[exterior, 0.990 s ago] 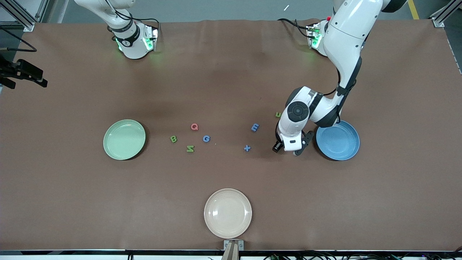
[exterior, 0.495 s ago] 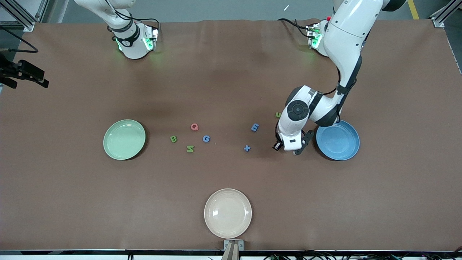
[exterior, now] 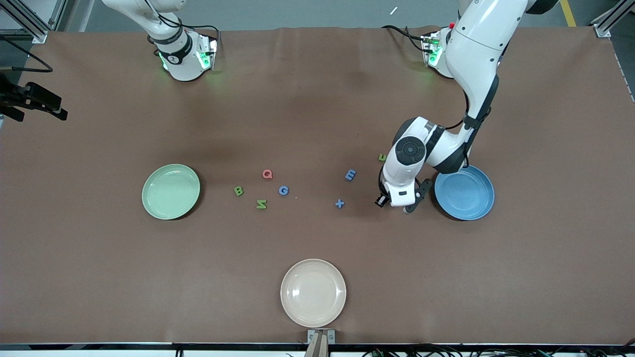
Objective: Sort upper and lower case letters into plates
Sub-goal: 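Carry the green letter into the blue plate and open the left gripper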
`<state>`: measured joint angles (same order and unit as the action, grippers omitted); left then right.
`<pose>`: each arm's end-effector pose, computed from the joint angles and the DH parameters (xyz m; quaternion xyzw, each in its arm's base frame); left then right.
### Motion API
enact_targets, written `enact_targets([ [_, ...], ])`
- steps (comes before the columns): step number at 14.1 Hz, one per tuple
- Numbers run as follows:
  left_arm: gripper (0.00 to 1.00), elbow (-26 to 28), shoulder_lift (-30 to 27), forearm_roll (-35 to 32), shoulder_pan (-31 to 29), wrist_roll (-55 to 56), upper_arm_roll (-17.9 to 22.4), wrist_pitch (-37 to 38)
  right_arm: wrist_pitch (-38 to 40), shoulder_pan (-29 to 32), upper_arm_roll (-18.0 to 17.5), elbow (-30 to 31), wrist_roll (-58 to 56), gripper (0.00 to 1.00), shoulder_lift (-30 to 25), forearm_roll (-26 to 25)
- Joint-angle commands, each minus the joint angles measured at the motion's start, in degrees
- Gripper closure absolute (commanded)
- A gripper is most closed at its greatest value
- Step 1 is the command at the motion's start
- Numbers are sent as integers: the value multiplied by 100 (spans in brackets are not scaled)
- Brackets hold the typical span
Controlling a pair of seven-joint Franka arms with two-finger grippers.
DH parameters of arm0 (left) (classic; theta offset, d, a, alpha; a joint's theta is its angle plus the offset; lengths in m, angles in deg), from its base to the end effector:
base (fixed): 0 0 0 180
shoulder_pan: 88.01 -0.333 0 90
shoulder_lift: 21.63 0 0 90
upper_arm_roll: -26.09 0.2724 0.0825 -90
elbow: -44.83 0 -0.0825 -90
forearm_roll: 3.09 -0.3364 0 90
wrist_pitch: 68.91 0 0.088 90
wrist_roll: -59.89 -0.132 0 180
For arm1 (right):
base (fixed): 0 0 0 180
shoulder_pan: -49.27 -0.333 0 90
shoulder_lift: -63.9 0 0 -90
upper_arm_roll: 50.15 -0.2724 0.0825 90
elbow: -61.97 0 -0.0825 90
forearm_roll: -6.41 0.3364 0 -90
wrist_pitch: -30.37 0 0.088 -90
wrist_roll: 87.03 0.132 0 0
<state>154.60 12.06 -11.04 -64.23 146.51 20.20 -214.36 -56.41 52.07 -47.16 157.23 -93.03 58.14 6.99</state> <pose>0.5038 -0.2861 0.1655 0.9003 0.4346 0.0209 0.0106 0.4697 -0.0473 0.5617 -0.9997 -0.0022 0.0229 0.0101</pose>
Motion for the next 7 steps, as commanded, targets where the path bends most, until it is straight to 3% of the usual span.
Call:
enact_targets([
  [1, 83, 150, -590, -101, -127, -433, -61, 550, 56, 62, -53, 20, 55, 0, -127, 56],
  [7, 87, 684, -1618, -40, -1074, -3374, -263, 1755, 21, 186, -27, -130, 38, 0, 363, 56],
])
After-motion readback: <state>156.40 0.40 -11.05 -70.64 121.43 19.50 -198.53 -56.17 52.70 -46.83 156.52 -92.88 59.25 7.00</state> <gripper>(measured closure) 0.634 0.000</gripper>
